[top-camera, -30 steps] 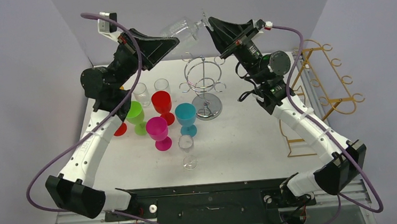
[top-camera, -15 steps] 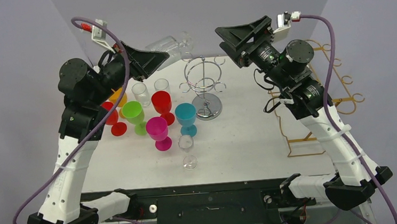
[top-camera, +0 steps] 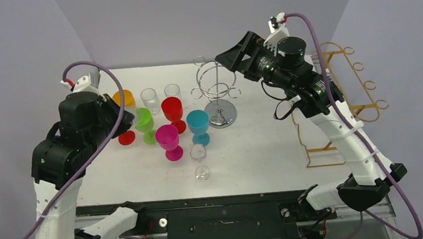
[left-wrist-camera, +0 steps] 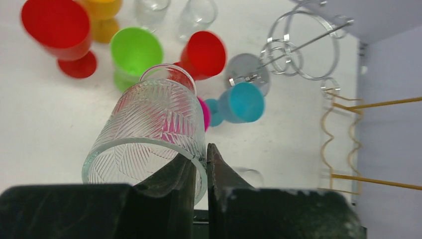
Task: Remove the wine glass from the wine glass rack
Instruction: Place the wine glass at the center of the board.
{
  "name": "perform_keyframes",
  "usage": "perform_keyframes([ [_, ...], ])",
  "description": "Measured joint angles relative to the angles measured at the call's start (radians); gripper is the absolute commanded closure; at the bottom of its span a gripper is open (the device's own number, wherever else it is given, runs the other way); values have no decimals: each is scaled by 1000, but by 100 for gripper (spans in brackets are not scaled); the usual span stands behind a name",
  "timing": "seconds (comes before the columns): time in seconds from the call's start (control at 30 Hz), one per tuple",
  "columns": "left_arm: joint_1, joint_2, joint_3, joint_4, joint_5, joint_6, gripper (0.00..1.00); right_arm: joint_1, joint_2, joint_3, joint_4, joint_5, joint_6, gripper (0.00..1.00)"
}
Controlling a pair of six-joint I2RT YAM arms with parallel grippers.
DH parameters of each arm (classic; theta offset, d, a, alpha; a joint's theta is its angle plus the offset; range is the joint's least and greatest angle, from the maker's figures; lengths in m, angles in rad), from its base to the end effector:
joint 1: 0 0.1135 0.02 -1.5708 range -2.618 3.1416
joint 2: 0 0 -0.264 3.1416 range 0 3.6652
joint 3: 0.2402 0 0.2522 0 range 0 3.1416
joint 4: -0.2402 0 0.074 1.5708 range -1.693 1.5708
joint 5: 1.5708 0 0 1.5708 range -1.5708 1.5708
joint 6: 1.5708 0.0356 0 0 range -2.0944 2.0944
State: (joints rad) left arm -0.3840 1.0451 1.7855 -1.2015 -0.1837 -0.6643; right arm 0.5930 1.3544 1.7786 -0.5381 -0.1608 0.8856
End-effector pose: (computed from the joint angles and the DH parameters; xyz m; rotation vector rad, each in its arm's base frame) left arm 0.1188 -0.0410 0.5029 -0.4028 2.0165 -0.4731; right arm 0.2210 0.1558 0.5144 0.1373 1.8387 1.2150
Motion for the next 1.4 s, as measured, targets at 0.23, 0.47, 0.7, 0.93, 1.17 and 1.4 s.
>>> perform_keyframes([
  [0.23, 43, -4, -209, -159, -112, -1, 100, 37, -5, -25, -38, 34, -69, 24],
  [0.47, 140, 33, -469, -122, -79, 14, 100, 42, -34, -80, -42, 53, -93, 24],
  [0.7, 179, 82, -697, 37, -20, 16, 100, 43, -74, -85, -48, 68, -116, 24],
  [0.93, 224, 174, -803, 183, 14, 14, 100, 43, -96, -93, -48, 68, -121, 24],
  [1.17, 253, 221, -848, 273, 27, 14, 100, 43, -96, -105, -56, 68, -130, 24],
  [1.4, 264, 227, -850, 290, 29, 22, 77, 43, -96, -109, -63, 68, -135, 23],
])
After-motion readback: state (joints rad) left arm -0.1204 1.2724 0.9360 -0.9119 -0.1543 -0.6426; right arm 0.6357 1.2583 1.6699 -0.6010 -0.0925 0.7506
